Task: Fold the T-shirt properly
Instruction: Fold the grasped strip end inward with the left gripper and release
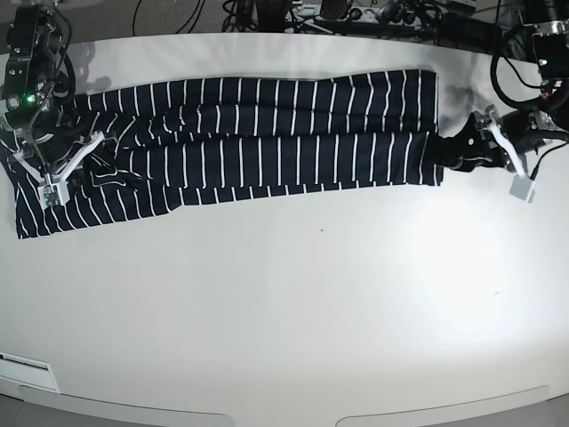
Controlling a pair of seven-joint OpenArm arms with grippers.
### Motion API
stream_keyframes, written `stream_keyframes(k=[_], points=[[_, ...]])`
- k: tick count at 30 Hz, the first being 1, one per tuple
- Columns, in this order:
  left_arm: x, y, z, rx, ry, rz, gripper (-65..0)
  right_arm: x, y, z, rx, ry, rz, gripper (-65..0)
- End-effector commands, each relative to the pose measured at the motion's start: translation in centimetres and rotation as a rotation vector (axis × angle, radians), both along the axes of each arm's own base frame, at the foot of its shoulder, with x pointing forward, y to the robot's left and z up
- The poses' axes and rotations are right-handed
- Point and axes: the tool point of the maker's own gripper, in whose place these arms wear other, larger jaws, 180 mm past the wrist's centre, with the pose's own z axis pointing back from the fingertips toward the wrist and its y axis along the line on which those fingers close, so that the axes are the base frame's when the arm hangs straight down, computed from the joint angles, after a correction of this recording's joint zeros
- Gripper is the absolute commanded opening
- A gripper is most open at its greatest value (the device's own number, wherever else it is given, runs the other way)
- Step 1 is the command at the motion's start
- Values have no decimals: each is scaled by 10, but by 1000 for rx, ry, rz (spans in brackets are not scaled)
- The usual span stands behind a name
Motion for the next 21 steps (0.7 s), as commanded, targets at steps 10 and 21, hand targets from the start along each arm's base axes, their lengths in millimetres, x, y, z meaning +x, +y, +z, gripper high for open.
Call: stream_keyframes(k=[10, 21], points=[[-12, 2, -3, -101, -10, 134, -290, -12, -22, -39, -1, 83, 3, -650], [-59, 15, -27, -137, 102, 242, -290, -1, -63, -23, -82, 60, -272, -650]])
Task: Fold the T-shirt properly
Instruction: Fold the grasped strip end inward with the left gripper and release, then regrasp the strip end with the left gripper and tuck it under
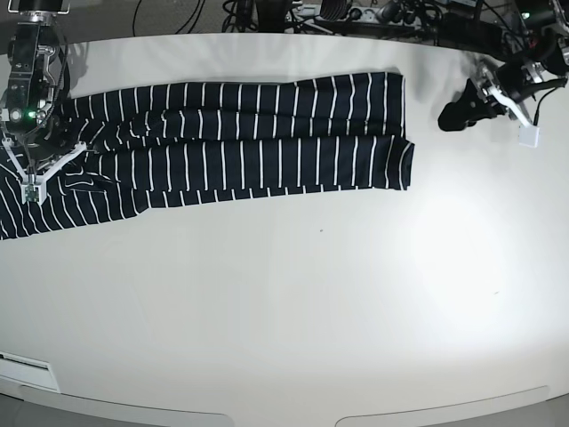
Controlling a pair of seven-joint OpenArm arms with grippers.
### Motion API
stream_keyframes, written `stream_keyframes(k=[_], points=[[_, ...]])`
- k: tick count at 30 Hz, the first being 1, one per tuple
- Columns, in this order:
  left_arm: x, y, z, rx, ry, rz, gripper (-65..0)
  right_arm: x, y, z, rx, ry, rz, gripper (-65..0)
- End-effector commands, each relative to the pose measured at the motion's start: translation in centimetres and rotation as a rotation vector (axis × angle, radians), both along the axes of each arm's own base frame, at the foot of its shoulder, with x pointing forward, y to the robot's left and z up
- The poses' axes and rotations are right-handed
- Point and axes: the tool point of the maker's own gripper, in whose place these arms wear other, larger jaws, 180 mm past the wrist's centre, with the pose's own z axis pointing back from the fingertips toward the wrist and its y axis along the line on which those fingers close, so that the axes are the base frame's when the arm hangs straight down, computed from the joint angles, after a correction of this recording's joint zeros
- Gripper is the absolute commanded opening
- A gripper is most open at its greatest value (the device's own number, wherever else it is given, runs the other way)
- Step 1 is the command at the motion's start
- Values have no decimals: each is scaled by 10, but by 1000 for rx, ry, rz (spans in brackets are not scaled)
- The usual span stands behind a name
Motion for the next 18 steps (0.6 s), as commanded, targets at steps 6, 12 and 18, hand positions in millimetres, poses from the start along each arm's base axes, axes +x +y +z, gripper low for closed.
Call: stream_keyframes(k=[6, 12, 18], points=[[7, -7, 11, -37, -46, -2, -290, 16, 17, 22, 40, -70, 78, -650], [19, -30, 10, -67, -57, -66, -290, 19, 19, 29, 36, -91, 81, -650], [21, -71, 2, -118, -36, -177, -289, 17, 20, 27, 37, -74, 88, -650]])
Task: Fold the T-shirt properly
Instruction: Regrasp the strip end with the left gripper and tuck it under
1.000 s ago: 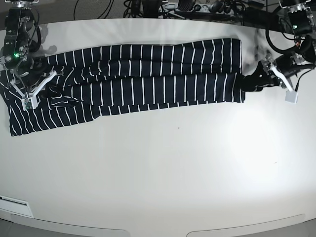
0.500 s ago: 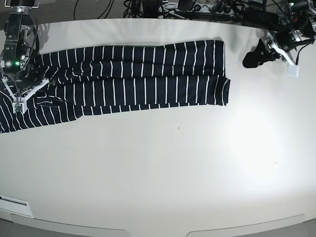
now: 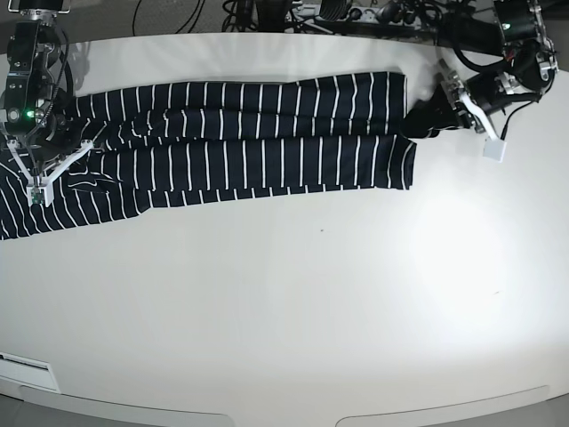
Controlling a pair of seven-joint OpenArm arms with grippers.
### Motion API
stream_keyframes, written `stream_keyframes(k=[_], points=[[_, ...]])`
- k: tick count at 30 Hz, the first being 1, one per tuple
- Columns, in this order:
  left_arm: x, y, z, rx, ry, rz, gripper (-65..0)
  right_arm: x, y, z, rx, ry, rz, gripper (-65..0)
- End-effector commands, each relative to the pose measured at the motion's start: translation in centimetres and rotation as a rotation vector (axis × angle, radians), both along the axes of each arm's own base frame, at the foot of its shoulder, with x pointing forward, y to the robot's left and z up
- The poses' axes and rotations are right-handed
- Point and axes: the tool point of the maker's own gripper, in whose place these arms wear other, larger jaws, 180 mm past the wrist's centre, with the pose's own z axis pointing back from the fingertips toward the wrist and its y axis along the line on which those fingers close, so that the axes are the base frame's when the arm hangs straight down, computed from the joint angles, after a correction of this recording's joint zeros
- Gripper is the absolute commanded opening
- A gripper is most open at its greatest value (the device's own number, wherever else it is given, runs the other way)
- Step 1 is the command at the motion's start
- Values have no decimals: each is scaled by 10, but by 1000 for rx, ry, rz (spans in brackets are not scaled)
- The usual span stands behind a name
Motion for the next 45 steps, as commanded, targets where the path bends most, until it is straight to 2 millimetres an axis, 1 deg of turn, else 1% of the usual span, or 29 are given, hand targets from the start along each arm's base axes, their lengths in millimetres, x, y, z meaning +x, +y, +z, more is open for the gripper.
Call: stream_keyframes(k=[1, 7, 12, 15, 18, 22, 25, 29, 33, 35, 39, 41, 45], points=[[2, -5, 0, 11, 0, -19, -289, 9, -3, 13, -17, -46, 10, -650], [11, -20, -8, 11, 4, -2, -289, 8, -3, 13, -17, -43, 11, -650], [11, -27, -10, -11, 14, 13, -290, 9, -3, 14, -18, -45, 11, -650], [8, -27, -12, -8, 23, 9, -290, 9, -3, 13, -18, -44, 13, -650], [7, -17, -15, 31, 31, 14, -290, 9, -1, 13, -18, -40, 33, -650], [13, 3, -10, 63, 21, 62, -290, 8, 0, 12, -17, -35, 35, -650], [15, 16, -13, 101, 36, 104, -290, 8, 0, 12, -18, -33, 35, -650], [16, 21, -18, 154, 55, 119, -290, 8, 0, 12, -18, -32, 35, -650], [12, 29, -28, 196, 108, 151, -290, 6, -1, 10, -19, -26, 36, -650], [10, 29, -29, 195, 118, 155, -290, 5, -1, 10, -22, -24, 38, -650], [2, 23, -35, 188, 149, 143, -290, 5, 0, 10, -22, -22, 47, -650], [-3, 14, -39, 181, 165, 118, -290, 5, 0, 10, -22, -23, 47, -650], [-8, -12, -45, 149, 180, 57, -290, 6, 0, 10, -22, -26, 48, -650]])
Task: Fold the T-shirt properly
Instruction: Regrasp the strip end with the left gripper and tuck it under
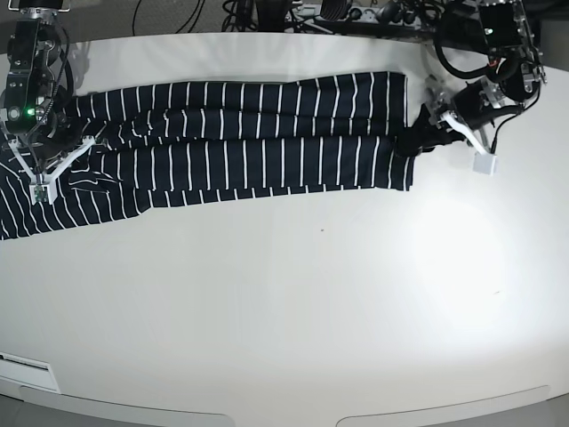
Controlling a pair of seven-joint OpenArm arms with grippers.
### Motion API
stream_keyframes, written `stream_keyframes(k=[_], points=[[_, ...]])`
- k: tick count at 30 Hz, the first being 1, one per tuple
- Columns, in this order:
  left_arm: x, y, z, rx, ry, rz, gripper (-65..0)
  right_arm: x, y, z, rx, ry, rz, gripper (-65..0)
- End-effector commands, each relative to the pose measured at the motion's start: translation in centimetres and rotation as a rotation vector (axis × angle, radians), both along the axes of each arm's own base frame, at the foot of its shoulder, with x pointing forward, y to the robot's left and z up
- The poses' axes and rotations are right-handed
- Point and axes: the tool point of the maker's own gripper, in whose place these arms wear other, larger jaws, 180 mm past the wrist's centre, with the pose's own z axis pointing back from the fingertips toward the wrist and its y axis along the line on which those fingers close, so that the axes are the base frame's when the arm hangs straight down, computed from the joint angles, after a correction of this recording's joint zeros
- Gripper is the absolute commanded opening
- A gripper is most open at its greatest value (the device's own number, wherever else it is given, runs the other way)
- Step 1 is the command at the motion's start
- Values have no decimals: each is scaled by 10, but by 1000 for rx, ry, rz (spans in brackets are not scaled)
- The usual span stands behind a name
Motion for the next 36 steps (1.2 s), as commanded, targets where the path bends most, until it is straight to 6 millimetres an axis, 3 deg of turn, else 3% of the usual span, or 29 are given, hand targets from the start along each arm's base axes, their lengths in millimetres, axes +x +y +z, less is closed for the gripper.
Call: stream_keyframes(k=[1, 13, 14, 16, 19, 20, 29, 32, 36], points=[[-20, -10, -18, 21, 98, -50, -290, 8, -4, 13, -20, -42, 10, -650], [-22, -68, -23, -96, 108, -69, -290, 8, -8, 14, -47, -39, 10, -650], [-21, -70, -22, -102, 105, -66, -300, 8, -8, 14, -47, -39, 10, -650], [-17, -70, -22, -96, 96, -59, -381, 8, -8, 14, -47, -39, 10, -650], [-9, -62, -25, -51, 92, -32, -583, 8, -5, 14, -44, -35, 35, -650], [-6, -58, -26, -31, 83, -21, -616, 8, -4, 13, -43, -34, 43, -650], [32, -8, -7, 101, -20, 12, -650, 28, 24, 37, 29, -140, 157, -650], [40, 13, 2, 169, -55, -12, -650, 42, 37, 49, 74, -185, 210, -592], [51, 42, 14, 258, -84, -26, -650, 55, 54, 64, 126, -238, 288, -586]])
